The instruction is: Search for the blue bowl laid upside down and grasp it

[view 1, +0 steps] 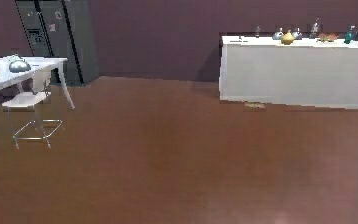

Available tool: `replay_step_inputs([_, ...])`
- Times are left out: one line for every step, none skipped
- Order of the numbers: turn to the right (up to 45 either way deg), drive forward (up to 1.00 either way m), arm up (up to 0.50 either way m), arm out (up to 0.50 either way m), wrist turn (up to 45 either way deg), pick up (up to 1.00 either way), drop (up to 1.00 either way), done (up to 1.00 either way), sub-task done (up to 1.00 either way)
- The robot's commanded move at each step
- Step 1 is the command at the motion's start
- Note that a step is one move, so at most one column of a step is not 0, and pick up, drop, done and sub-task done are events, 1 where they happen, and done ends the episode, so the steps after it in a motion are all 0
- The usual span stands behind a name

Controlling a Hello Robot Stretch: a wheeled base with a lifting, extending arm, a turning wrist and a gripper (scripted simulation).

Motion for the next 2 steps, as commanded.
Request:
replay_step_inputs([0.0, 0.60, 0.00, 0.00, 0.0, 0.00, 0.00, 0.00, 0.00])
replay_step_inputs([45.0, 0.00, 0.00, 0.00, 0.0, 0.00, 0.00, 0.00, 0.00])
